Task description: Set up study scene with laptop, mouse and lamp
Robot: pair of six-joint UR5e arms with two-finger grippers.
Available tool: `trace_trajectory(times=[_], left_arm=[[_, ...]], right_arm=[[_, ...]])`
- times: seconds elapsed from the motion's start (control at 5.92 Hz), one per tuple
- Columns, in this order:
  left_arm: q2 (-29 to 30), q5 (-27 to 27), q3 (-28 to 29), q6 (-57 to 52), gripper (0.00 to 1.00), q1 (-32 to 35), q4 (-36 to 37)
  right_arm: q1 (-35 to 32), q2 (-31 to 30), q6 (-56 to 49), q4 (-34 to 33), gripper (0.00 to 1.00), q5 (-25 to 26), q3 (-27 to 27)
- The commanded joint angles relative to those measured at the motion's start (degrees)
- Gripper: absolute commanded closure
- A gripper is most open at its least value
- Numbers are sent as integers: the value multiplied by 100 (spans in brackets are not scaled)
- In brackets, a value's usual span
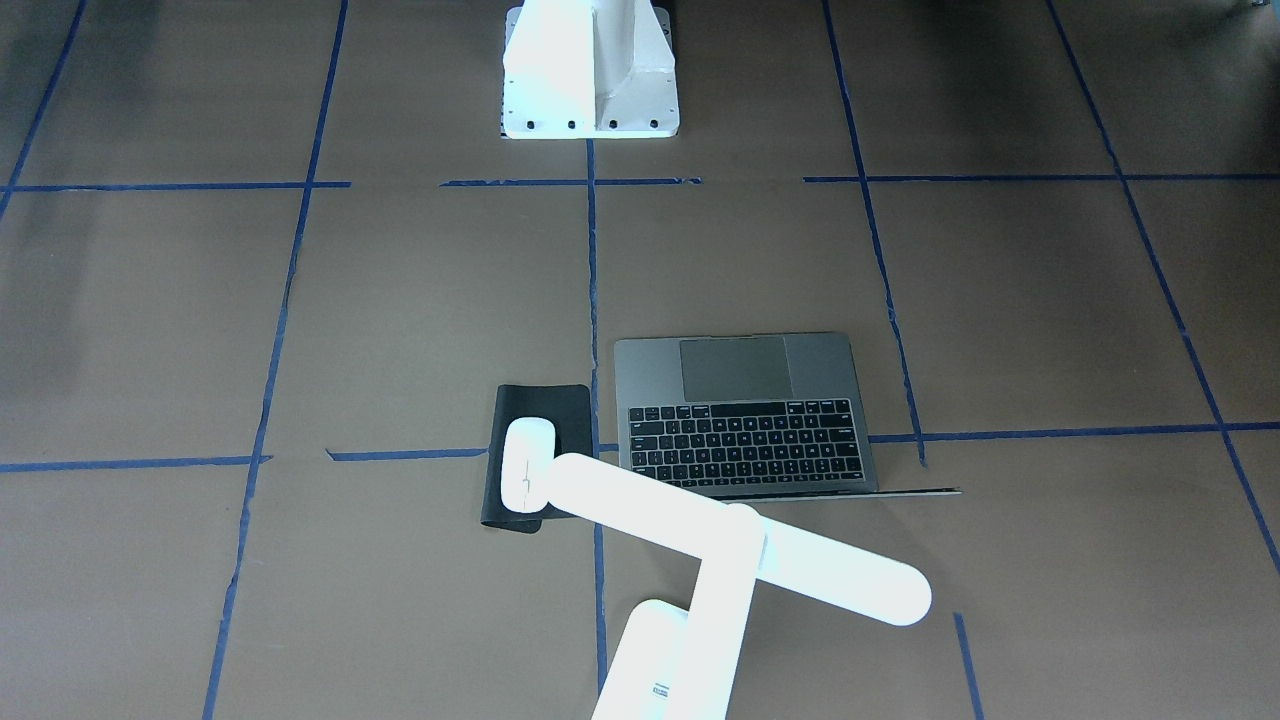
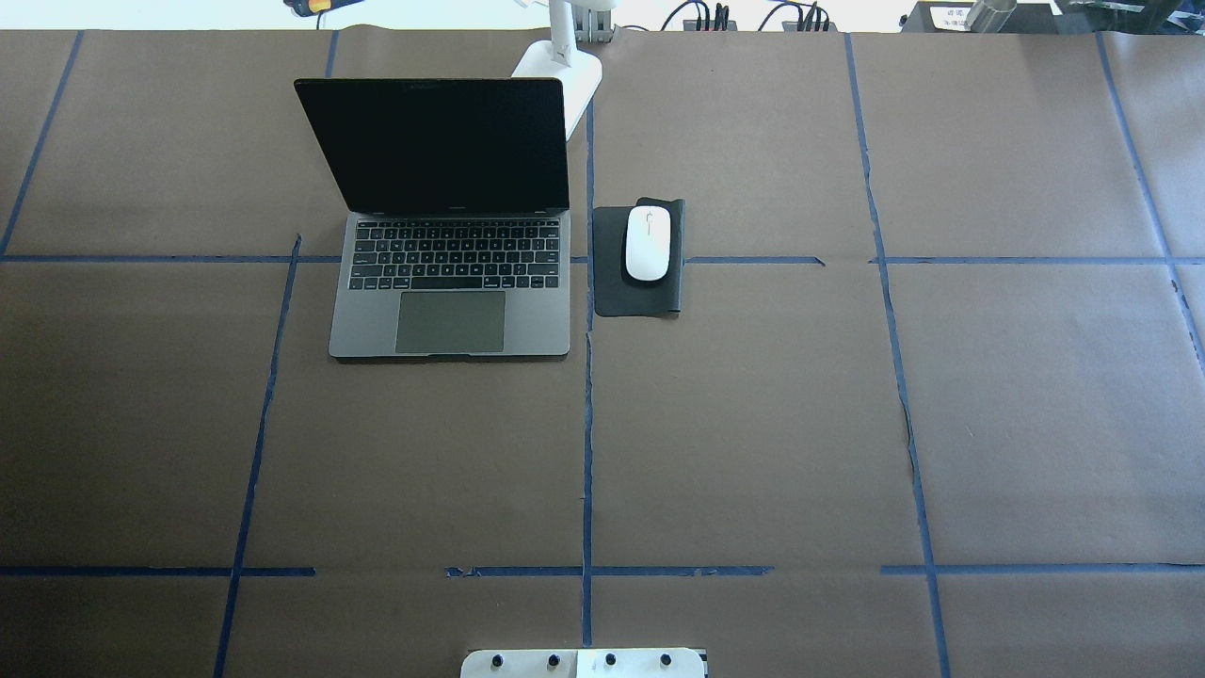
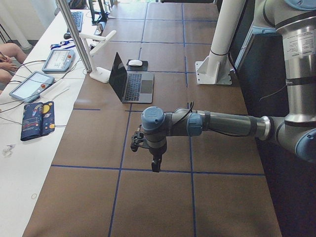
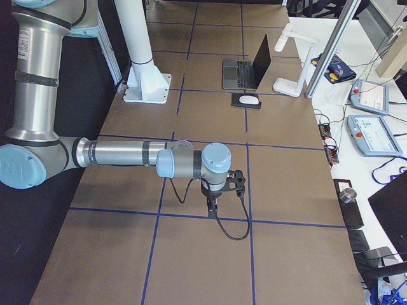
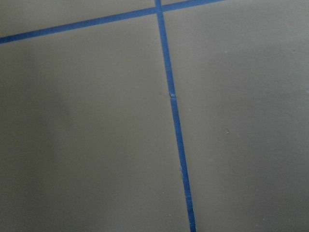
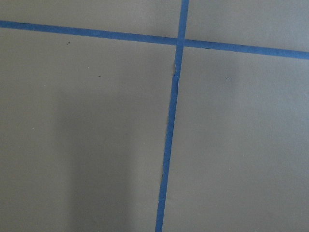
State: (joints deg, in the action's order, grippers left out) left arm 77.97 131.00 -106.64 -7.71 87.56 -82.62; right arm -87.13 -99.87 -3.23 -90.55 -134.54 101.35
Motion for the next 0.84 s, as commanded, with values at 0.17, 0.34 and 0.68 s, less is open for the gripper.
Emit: trace_trajectory(times=[0.17, 0.34, 0.68], left_arm=[[-1, -14, 12, -2, 0, -2, 0], [-35, -5, 12, -11, 0, -2, -9], [-44, 4, 3, -11, 0, -2, 0]], right_arm=[[3, -6, -11, 2, 0, 7, -18], [-6, -6, -2, 2, 0, 15, -10], [-6, -6, -2, 2, 0, 7, -1]])
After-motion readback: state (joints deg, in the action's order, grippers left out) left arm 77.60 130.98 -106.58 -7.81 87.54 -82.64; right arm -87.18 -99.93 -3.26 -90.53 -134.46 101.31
